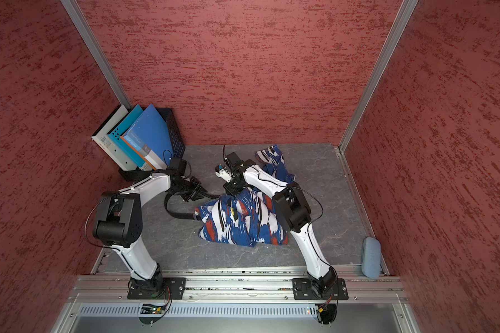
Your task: Remove the belt from the trousers
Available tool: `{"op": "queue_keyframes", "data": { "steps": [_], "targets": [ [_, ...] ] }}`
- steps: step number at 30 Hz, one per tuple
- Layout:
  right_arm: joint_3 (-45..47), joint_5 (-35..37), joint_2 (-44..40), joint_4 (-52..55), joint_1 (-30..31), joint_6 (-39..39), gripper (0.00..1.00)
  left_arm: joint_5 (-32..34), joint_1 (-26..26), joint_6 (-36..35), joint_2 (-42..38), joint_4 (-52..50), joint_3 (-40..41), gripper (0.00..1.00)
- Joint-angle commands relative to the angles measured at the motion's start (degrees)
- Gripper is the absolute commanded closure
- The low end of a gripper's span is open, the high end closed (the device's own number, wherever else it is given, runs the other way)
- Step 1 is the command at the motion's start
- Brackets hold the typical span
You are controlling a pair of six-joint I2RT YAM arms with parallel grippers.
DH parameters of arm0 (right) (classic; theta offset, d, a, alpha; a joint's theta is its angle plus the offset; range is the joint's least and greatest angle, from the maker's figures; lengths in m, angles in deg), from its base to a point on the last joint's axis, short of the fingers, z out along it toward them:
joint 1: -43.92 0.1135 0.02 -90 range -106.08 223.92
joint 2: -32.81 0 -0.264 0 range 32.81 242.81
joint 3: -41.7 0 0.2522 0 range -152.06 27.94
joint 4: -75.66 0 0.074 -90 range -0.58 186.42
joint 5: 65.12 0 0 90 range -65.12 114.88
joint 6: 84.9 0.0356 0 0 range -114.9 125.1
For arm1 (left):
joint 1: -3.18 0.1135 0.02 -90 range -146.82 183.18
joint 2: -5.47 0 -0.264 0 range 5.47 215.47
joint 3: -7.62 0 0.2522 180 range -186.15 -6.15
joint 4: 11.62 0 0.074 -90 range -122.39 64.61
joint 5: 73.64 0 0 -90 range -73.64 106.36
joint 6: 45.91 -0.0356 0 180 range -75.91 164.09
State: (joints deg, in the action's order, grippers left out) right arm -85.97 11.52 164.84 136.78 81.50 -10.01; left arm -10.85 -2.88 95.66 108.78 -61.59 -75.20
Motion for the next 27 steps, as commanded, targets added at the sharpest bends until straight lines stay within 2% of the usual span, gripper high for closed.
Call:
{"op": "queue_keyframes", "data": {
  "steps": [1, 9, 18, 20, 24, 27],
  "targets": [
    [2.18, 4.74, 3.06, 1.07, 0.41, -0.33, 0.71, -0.78, -0.08, -1.43, 1.15, -1.05, -2.27, 0.66],
    [2.28, 7.65, 4.55, 1.51, 0.87, -1.77, 0.71, -1.08, -0.44, -1.83, 2.49, -2.29, -4.6, 0.66],
    [7.18, 12.25, 3.75, 2.27, 1.25, -6.77, 0.72, -1.36, -0.88, -1.82, 2.93, -2.86, -5.66, 0.65],
    [7.7, 11.91, 3.76, 2.34, 1.24, -6.9, 0.76, -1.46, -0.9, -1.98, 3.12, -3.06, -5.94, 0.65],
    [7.42, 10.56, 4.46, 3.07, 1.26, -6.11, 1.0, -1.54, -0.88, -2.18, 3.52, -3.52, -6.89, 0.65],
    [7.8, 10.21, 4.44, 2.88, 1.26, -6.11, 1.0, -1.55, -0.88, -2.18, 3.89, -3.45, -7.6, 0.65]
  ]
}}
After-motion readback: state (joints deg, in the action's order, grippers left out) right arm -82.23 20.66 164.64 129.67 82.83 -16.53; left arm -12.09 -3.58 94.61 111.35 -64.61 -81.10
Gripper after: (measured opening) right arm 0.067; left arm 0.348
